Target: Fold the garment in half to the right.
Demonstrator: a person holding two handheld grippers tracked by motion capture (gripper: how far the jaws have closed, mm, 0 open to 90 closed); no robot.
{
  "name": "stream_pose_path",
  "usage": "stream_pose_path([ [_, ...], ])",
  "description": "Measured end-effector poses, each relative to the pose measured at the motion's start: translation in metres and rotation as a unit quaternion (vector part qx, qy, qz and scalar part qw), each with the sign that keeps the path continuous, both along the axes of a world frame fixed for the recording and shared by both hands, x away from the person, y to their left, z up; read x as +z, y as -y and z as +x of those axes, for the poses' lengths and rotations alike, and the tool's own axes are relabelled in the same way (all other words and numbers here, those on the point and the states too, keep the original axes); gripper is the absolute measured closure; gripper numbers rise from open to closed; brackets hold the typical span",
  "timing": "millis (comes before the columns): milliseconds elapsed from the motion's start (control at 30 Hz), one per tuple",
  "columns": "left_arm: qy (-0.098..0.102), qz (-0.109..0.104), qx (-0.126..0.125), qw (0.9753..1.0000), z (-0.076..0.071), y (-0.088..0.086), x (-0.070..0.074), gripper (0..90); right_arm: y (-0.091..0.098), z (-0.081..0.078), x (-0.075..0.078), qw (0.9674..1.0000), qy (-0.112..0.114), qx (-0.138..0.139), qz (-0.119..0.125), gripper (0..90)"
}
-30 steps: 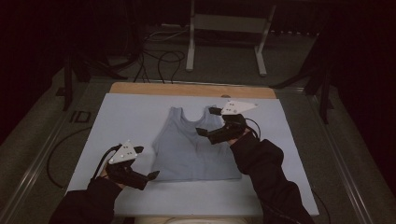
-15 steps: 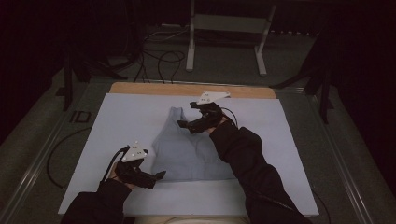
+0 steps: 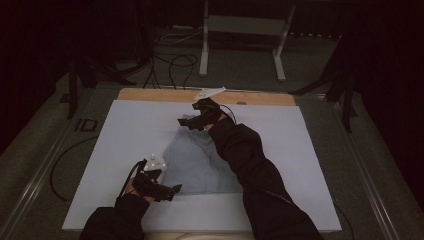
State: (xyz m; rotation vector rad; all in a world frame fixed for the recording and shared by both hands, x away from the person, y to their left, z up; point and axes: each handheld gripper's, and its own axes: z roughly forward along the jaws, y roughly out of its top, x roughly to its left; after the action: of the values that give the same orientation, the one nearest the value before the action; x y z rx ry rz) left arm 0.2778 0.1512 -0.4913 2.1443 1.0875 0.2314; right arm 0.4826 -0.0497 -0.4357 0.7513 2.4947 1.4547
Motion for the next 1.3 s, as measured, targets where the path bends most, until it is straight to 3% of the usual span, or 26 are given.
stream_pose_path([
  [67,-0.003,0.003,0.004,1.0000,0.000,0.000,-0.001,0.1,-0.002,0.004,-0.002,1.0000,-0.003,-0.002,-0.001,8.6],
  [133,-0.015,0.012,0.007,0.9998,0.001,0.002,-0.004,0.1,-0.008,0.015,-0.008,0.9997,-0.015,-0.012,-0.016,8.6],
  [367,-0.028,0.005,0.009,0.9996,0.002,-0.001,-0.007,3.1,-0.020,0.038,-0.023,0.9974,-0.038,-0.044,-0.042,11.5],
  [433,-0.030,0.006,0.012,0.9995,0.001,-0.002,-0.007,5.7,-0.025,0.047,-0.031,0.9955,-0.049,-0.056,-0.058,11.6],
  [567,-0.042,0.007,0.023,0.9988,0.000,-0.002,-0.010,14.0,-0.033,0.057,-0.041,0.9930,-0.059,-0.055,-0.086,13.3],
  [733,-0.053,0.003,0.025,0.9983,0.000,-0.004,-0.013,21.4,-0.043,0.065,-0.056,0.9872,-0.082,-0.069,-0.118,16.7],
  [867,-0.062,-0.003,0.021,0.9978,0.001,-0.004,-0.017,26.8,-0.052,0.069,-0.062,0.9838,-0.081,-0.073,-0.142,20.3],
  [967,-0.056,0.005,0.020,0.9982,0.000,-0.004,-0.017,34.0,-0.056,0.069,-0.065,0.9817,-0.083,-0.075,-0.154,22.8],
  [1067,-0.056,0.000,0.020,0.9982,0.000,-0.006,-0.018,40.1,-0.060,0.071,-0.070,0.9769,-0.067,-0.078,-0.188,28.3],
  [1200,-0.059,-0.003,0.012,0.9982,0.000,-0.007,-0.018,48.6,-0.062,0.071,-0.074,0.9723,-0.063,-0.086,-0.208,41.4],
  [1300,-0.064,-0.009,0.010,0.9979,0.001,-0.007,-0.018,57.6,-0.062,0.071,-0.076,0.9712,-0.063,-0.085,-0.213,51.7],
])
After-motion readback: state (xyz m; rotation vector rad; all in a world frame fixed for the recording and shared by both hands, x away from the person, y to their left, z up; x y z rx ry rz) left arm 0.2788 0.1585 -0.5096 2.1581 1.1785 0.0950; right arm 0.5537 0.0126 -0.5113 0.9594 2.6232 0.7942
